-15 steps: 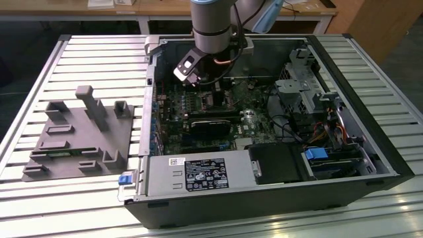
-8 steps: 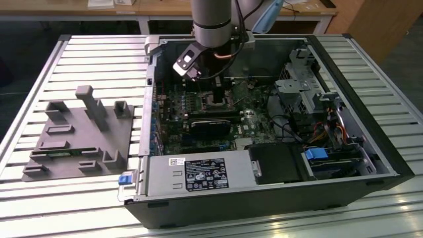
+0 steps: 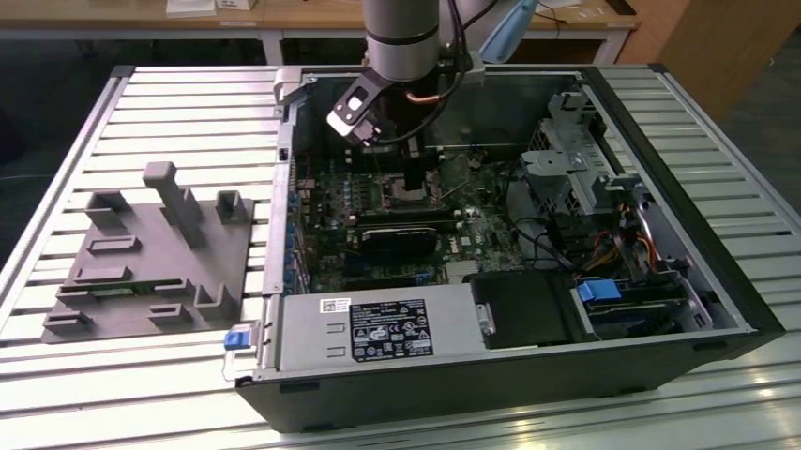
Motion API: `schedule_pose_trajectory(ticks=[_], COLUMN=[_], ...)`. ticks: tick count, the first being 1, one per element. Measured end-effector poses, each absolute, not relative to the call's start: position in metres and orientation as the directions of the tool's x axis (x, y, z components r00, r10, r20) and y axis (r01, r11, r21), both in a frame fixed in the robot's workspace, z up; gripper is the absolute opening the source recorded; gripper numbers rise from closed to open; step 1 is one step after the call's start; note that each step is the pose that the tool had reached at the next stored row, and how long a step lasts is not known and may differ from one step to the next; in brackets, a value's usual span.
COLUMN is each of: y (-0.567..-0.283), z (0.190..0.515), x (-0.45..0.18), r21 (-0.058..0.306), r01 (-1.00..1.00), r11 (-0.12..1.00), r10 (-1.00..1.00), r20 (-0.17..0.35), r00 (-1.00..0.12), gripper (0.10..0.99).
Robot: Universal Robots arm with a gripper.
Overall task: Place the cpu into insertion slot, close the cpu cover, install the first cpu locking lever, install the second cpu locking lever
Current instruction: 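Place the cpu into insertion slot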
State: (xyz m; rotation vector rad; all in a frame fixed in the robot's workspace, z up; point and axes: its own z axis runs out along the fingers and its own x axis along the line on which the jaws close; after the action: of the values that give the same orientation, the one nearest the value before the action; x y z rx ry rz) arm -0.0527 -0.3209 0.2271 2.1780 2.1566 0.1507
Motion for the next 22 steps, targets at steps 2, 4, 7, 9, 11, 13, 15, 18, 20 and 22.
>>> schedule_pose_trajectory(ticks=[2, 4, 7, 9, 11, 13, 15, 18, 20, 22], y=[-0.3209, -0.3209, -0.3209, -0.3208, -0.3209, -0.3208, -0.3208, -0.3208, -0.3209, -0.3208], z=[0.2273, 0.2274, 0.2276, 0.2277, 0.2279, 0.2280, 0.2281, 0.2283, 0.2285, 0.2286], x=[-0.0527, -0.0527, -0.0527, -0.0527, -0.0527, -0.0527, -0.0527, -0.0527, -0.0527, -0.0527], r21=[0.120, 0.120, 0.120, 0.120, 0.120, 0.120, 0.120, 0.120, 0.120, 0.120], r01=[0.993, 0.993, 0.993, 0.993, 0.993, 0.993, 0.993, 0.993, 0.993, 0.993], r11=[-0.011, -0.011, -0.011, -0.011, -0.011, -0.011, -0.011, -0.011, -0.011, -0.011], r10=[1.000, 1.000, 1.000, 1.000, 1.000, 1.000, 1.000, 1.000, 1.000, 1.000], r20=[0.018, 0.018, 0.018, 0.018, 0.018, 0.018, 0.018, 0.018, 0.018, 0.018], r00=[0.009, 0.009, 0.009, 0.009, 0.009, 0.009, 0.009, 0.009, 0.009, 0.009], gripper=[0.612, 0.612, 0.533, 0.533, 0.412, 0.357, 0.298, 0.180, 0.102, 0.102])
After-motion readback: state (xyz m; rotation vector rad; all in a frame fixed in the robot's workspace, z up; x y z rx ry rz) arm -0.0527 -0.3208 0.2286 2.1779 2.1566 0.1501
